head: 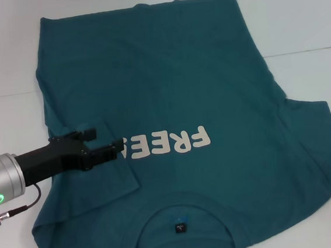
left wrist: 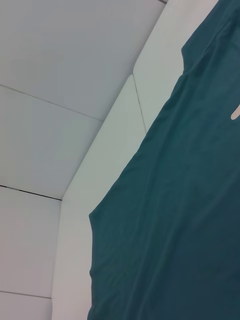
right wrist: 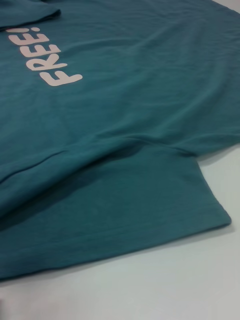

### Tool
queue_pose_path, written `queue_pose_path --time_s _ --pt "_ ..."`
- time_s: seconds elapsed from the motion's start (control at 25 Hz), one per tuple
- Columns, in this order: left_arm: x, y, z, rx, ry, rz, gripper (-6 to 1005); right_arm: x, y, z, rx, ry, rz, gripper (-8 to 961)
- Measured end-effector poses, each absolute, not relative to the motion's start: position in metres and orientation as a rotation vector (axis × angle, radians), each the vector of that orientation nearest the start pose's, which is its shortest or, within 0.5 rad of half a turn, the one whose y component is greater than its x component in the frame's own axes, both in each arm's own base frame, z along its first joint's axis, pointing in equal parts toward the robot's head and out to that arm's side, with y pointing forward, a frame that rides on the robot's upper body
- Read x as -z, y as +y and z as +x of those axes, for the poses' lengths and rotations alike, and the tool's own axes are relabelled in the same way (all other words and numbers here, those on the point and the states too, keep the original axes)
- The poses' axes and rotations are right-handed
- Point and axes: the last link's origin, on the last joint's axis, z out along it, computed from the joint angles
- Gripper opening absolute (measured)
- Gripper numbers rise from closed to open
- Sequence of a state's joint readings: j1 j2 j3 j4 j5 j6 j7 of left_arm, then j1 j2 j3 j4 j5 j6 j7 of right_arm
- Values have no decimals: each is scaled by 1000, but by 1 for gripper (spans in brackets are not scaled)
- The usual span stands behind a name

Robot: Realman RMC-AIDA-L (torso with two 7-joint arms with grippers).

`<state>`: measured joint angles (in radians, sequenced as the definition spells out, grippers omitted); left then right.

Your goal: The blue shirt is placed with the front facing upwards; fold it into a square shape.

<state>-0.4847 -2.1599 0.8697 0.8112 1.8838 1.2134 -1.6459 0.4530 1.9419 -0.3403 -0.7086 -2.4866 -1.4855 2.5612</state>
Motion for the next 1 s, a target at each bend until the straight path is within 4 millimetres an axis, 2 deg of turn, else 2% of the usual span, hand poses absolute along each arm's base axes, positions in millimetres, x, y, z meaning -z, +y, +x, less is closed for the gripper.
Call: queue_pose_path --time_s 0.6,1.0 --pt "14 364 -251 639 -874 -2451 861 -83 306 377 -619 2173 -1627 897" --pt "15 364 -251 638 -875 -2452 861 -98 300 384 -500 2184 -1646 882"
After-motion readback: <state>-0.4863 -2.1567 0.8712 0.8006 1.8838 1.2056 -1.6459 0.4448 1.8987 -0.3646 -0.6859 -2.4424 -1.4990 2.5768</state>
